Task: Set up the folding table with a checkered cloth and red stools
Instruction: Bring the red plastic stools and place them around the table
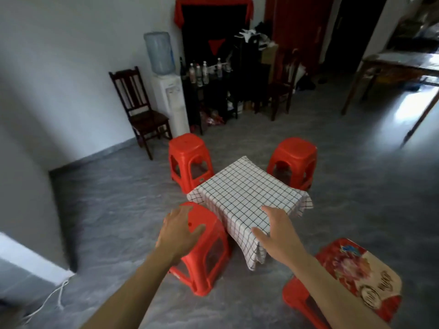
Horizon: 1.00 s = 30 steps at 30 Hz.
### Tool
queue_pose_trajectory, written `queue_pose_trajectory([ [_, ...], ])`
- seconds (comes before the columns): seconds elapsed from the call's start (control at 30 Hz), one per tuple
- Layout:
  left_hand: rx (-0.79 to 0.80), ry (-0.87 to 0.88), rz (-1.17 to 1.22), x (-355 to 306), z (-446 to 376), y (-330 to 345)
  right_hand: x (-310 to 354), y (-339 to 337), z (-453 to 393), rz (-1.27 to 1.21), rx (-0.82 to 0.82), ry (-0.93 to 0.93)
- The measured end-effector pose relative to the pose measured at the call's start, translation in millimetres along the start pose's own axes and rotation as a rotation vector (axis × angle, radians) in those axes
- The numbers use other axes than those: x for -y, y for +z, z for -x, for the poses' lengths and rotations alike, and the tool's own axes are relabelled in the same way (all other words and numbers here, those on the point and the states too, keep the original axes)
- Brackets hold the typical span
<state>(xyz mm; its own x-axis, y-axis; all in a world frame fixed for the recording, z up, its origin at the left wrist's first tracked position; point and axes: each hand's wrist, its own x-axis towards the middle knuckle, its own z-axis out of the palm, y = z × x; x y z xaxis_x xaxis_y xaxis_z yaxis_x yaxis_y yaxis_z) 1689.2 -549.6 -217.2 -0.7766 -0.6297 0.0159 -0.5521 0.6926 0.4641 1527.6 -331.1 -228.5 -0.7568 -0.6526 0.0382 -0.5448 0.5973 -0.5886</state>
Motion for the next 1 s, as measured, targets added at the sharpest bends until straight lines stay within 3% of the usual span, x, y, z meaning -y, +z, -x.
queue_pose_trajectory([
  [0.2,-0.045,-0.071,0.067,71.6,21.6,-39.8,71.1,50.5,-15.9,0.071,0.072,-0.079],
  [0.6,0.008,0.011,0.116,230.8,-2.2,-110.3,188.3,154.0,-21.5,0.101,0.091,0.06],
  [0.7,0.089,0.01,0.144,237.2,-28.5,-115.1,201.7,163.1,-27.4,0.065,0.027,0.032],
  [0.8,0.016,0.181,0.13,230.3,-60.6,-109.2,200.0,170.4,-48.7,0.072,0.023,0.049],
  [1.0,0.212,0.121,0.1,246.9,-113.9,-87.4,184.8,200.4,-117.0,0.063,0.122,0.182],
])
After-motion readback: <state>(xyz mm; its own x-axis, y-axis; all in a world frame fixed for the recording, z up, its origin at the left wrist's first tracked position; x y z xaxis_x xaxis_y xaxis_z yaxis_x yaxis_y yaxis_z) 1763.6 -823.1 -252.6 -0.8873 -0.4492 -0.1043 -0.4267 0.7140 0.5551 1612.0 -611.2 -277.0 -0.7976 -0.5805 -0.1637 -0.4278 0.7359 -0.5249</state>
